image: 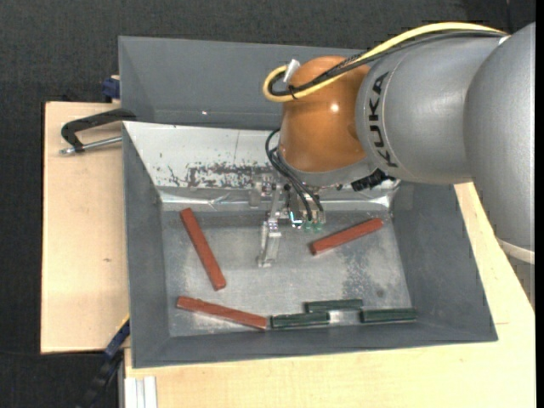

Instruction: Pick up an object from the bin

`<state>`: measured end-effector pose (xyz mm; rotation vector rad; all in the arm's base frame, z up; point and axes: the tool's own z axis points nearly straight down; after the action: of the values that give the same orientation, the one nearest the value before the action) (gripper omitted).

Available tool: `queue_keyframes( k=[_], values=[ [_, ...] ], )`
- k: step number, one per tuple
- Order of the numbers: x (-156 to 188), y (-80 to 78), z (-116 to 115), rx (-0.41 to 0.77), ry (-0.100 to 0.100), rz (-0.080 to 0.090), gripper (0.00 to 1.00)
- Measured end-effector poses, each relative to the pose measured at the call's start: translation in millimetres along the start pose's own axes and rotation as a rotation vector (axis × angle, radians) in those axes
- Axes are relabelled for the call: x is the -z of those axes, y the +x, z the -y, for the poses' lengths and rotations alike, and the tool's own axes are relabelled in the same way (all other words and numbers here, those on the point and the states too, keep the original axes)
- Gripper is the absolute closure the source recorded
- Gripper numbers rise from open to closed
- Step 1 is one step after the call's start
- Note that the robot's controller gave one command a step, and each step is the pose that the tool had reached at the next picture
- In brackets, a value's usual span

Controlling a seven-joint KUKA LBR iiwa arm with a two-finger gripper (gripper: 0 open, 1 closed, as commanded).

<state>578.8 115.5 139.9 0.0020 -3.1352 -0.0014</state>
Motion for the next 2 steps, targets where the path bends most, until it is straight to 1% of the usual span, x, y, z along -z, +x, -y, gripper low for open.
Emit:
queue_keyframes(
  k=[1,2],
  values=[
    [4.0,-2.0,0.3,-0.001,-0.001,0.008,0.00],
    [-6.8,-3.7,35.1,-0.041,-0.004,0.008,0.00]
  ],
)
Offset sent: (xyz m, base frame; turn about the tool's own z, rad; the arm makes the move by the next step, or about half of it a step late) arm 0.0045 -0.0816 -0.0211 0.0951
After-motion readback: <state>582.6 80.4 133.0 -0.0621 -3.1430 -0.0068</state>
